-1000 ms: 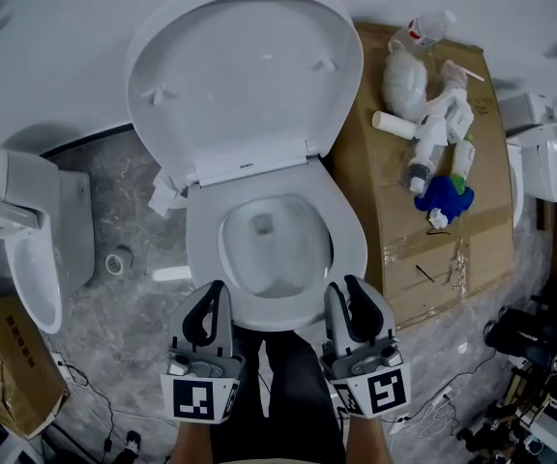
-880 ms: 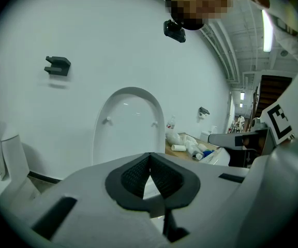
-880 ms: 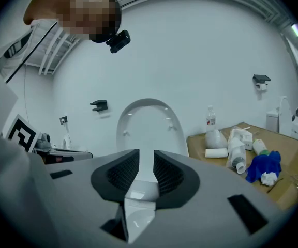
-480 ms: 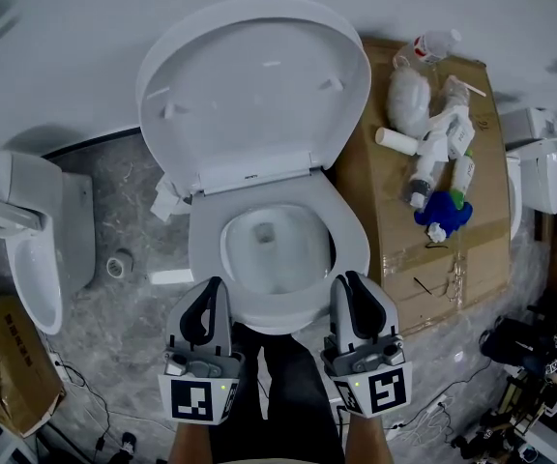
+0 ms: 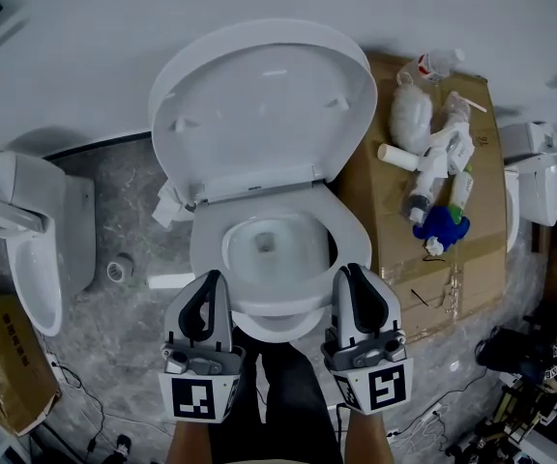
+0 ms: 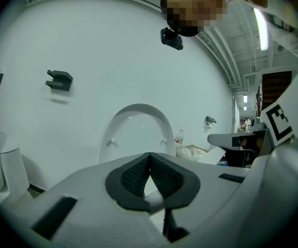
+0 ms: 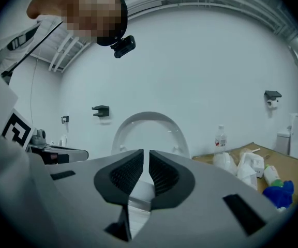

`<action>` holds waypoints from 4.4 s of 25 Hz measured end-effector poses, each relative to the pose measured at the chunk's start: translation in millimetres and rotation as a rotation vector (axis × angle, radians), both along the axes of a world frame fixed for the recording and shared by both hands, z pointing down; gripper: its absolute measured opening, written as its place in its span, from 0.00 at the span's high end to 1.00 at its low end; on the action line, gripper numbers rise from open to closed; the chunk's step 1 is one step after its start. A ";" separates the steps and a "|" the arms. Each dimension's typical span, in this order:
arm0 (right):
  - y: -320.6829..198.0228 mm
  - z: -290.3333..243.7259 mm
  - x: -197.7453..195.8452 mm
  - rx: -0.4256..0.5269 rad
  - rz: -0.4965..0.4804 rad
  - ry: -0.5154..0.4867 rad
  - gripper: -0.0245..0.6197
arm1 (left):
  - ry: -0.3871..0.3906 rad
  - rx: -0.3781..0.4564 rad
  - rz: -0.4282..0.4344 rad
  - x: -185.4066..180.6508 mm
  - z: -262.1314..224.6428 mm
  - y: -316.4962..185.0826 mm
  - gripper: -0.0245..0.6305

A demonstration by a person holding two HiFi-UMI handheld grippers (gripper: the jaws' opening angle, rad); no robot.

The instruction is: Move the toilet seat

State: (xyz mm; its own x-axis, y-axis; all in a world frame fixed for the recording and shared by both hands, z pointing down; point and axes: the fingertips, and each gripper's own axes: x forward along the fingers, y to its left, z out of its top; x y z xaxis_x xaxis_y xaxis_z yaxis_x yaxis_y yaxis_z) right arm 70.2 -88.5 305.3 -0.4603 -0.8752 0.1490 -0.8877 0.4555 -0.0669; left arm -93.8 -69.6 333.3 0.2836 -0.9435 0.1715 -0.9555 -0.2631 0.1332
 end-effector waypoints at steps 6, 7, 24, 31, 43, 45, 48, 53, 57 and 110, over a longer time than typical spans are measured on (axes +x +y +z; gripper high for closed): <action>-12.3 -6.4 -5.2 0.018 -0.011 0.007 0.90 | 0.006 0.018 -0.008 -5.2 -6.6 -12.0 0.95; -14.4 -7.3 -5.9 0.023 -0.012 0.009 0.90 | 0.005 0.020 -0.010 -6.1 -7.3 -13.8 0.95; -58.9 -21.5 -21.0 0.085 -0.059 0.030 0.92 | -0.018 0.070 -0.025 -17.1 -21.0 -53.8 0.95; -75.5 -26.3 -26.5 0.099 -0.077 0.024 0.93 | -0.025 0.083 -0.031 -21.1 -25.7 -69.7 0.95; -105.8 -30.6 -35.5 0.123 -0.096 0.005 0.94 | -0.040 0.116 -0.032 -27.7 -30.5 -96.8 0.95; -110.6 -31.0 -36.7 0.126 -0.099 0.004 0.94 | -0.035 0.100 -0.029 -28.0 -28.9 -100.5 0.95; -115.5 -32.0 -38.4 0.133 -0.103 0.004 0.94 | -0.031 0.095 -0.022 -28.8 -28.9 -104.6 0.95; -119.6 -31.7 -39.0 0.139 -0.106 0.003 0.94 | -0.026 0.103 -0.017 -29.1 -29.2 -107.9 0.95; -125.4 -31.7 -39.9 0.142 -0.109 0.002 0.94 | -0.024 0.092 -0.016 -29.5 -28.4 -112.6 0.95; -192.1 -27.8 -58.5 0.179 -0.143 0.039 0.94 | -0.060 0.143 -0.019 -42.7 -27.6 -170.9 0.95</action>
